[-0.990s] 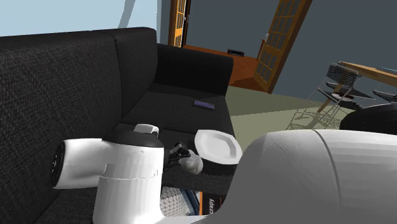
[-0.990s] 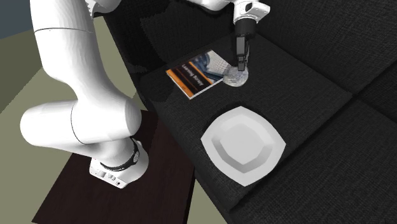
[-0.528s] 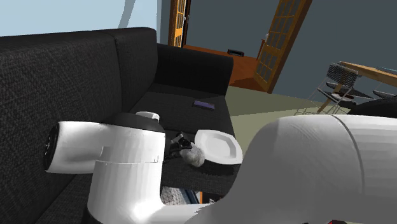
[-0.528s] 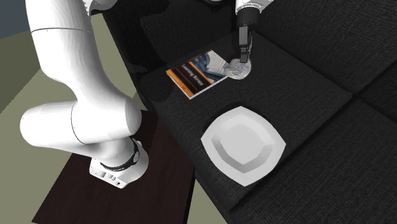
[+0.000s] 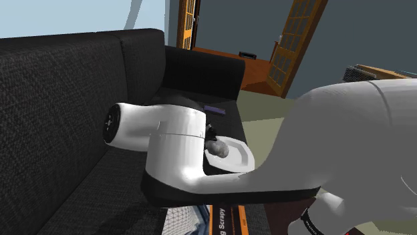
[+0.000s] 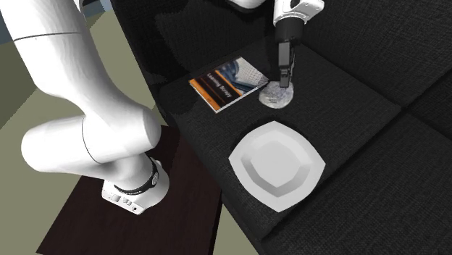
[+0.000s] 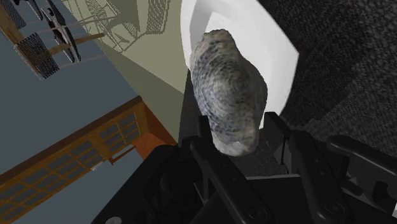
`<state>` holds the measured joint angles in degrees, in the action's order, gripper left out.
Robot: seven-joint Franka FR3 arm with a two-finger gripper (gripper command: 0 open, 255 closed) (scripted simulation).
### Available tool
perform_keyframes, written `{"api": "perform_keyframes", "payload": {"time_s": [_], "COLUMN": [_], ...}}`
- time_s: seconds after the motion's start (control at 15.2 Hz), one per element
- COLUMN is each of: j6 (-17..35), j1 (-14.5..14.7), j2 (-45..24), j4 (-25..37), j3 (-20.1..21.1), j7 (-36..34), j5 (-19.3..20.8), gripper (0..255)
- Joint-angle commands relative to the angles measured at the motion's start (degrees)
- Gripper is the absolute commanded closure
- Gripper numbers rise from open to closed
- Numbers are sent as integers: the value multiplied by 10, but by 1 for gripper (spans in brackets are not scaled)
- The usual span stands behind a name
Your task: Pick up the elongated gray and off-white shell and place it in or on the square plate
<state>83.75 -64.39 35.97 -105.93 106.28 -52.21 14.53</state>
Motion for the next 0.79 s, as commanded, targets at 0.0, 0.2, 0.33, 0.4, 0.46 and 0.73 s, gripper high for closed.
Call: {"api": "perform_keyframes", "payload": {"time_s": [0.0, 0.2, 0.33, 0.4, 0.46, 0.73], "j6": [22, 53, 72, 82, 91, 124], "j1": [21, 56, 82, 96, 110, 126], "j2": [-24, -61, -82, -91, -99, -108], "j4": [-39, -94, -127, -143, -157, -194], "j3": [-28, -79, -120, -142, -165, -202], "j7": [-2, -4, -4, -4, -3, -4], "j5": [23, 61, 86, 99, 112, 132], "gripper": [255, 255, 255, 255, 255, 255]}}
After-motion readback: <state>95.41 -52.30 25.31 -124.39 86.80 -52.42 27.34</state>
